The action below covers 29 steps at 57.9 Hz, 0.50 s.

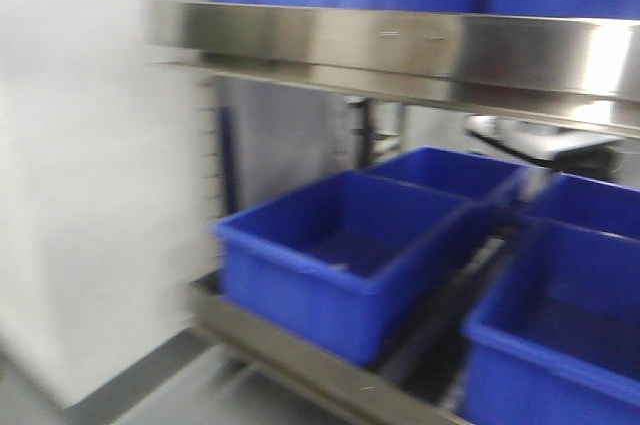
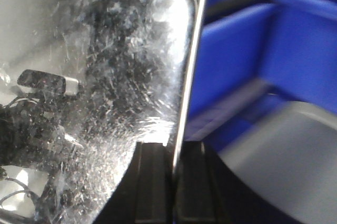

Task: Stack silver trays without gaps
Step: 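Drive past the red table and cone to the other rack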

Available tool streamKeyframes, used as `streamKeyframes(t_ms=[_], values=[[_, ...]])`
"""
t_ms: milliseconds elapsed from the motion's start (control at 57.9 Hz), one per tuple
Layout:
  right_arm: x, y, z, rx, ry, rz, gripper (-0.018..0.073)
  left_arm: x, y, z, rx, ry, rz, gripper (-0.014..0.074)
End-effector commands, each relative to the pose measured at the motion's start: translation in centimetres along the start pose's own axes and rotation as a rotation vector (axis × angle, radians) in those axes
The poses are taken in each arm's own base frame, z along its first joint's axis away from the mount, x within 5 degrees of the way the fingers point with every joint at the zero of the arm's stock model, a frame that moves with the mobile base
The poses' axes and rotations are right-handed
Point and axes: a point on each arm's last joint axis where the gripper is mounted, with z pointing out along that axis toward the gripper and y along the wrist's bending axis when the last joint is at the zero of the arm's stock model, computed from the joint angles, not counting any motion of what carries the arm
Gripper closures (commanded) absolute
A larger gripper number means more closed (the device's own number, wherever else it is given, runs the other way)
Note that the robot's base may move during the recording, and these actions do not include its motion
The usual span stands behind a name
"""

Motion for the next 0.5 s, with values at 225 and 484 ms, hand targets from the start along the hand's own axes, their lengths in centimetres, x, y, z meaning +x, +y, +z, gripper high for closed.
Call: streamKeyframes(t_ms=[225,484], values=[[-0.78,0.57,-0.53,-0.022,-0.058,-0.012,0.064,-1.11,-0.28,-0.95,0.006,-0.086,0.035,0.0614],[-0.78,0.57,-0.53,-0.022,-0.058,-0.012,0.064,-1.13,-0.29,-0.95,0.006,-0.088,0.035,0.0614]])
